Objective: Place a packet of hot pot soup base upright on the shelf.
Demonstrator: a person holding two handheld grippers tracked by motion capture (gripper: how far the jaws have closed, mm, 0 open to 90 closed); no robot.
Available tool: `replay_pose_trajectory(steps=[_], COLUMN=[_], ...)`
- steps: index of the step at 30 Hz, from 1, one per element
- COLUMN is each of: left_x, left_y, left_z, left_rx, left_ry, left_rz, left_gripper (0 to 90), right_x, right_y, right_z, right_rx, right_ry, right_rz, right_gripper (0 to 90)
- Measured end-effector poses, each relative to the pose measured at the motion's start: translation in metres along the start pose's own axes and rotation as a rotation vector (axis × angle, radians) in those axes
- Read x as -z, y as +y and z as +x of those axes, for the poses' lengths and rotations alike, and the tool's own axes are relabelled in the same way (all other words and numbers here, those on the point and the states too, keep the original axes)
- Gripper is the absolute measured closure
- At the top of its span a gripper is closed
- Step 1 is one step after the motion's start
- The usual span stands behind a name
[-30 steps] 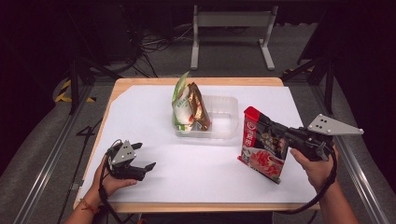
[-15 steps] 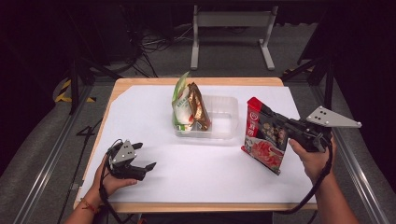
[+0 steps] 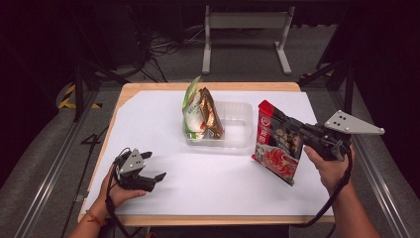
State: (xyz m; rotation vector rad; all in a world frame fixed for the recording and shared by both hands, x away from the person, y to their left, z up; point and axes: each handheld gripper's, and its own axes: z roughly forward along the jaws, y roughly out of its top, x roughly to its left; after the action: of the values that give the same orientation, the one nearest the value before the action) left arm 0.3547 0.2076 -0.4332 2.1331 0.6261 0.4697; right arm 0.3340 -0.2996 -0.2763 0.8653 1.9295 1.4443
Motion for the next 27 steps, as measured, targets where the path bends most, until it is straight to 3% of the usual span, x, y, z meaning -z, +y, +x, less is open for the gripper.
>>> replay_pose_trajectory(steps=[13, 20, 27], left_x=[0.000, 0.000, 0.000], left_y=[0.000, 0.000, 0.000], left_z=[0.000, 0.000, 0.000], left_rx=[0.001, 0.000, 0.000], left_ry=[-0.006, -0.011, -0.016], left_rz=[-0.006, -0.006, -0.005], left_gripper=[14.5, 14.4, 14.4], right_x=[-0.015, -0.036, -0.054], right_y=[0.019, 0.029, 0.040], right_z=[0.015, 0.020, 0.019], right_rx=[0.026, 0.020, 0.016], right_ry=[0.037, 0.058, 0.040], right_rz=[-0.027, -0.051, -0.066], right_gripper=[89.2, 89.2, 89.2])
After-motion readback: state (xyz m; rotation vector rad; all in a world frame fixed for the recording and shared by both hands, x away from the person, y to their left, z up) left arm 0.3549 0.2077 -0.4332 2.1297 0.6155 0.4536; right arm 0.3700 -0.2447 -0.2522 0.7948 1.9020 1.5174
